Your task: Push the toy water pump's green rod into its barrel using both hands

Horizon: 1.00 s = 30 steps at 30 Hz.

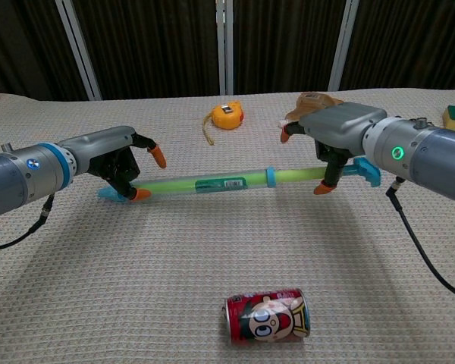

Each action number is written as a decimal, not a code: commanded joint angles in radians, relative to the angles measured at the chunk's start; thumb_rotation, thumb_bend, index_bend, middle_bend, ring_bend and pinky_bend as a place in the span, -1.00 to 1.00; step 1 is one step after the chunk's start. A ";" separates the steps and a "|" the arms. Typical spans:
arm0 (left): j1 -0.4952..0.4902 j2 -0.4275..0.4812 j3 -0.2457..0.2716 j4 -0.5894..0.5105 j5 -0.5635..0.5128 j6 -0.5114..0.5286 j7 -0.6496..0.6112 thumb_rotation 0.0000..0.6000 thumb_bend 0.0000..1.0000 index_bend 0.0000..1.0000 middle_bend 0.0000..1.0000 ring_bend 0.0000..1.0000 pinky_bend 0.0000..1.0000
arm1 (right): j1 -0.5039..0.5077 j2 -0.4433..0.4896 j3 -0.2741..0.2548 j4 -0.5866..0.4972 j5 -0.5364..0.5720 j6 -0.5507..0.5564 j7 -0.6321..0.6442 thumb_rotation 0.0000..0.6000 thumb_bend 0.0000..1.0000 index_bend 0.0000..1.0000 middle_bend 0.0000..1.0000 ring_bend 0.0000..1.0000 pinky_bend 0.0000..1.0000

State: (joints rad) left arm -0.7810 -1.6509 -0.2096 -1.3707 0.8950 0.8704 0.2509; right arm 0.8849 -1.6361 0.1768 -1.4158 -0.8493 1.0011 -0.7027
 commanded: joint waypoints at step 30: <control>0.500 0.574 0.242 -0.384 0.466 0.537 -0.201 1.00 -1.00 -1.00 -1.00 -1.00 -1.00 | -0.525 0.485 -0.209 -0.197 -0.528 0.488 0.547 1.00 -1.00 -1.00 -1.00 -1.00 -1.00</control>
State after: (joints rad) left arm -0.3435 -1.1143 -0.0124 -1.7237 1.2998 1.3343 0.0600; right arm 0.4085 -1.1622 -0.0088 -1.6127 -1.3275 1.4324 -0.1869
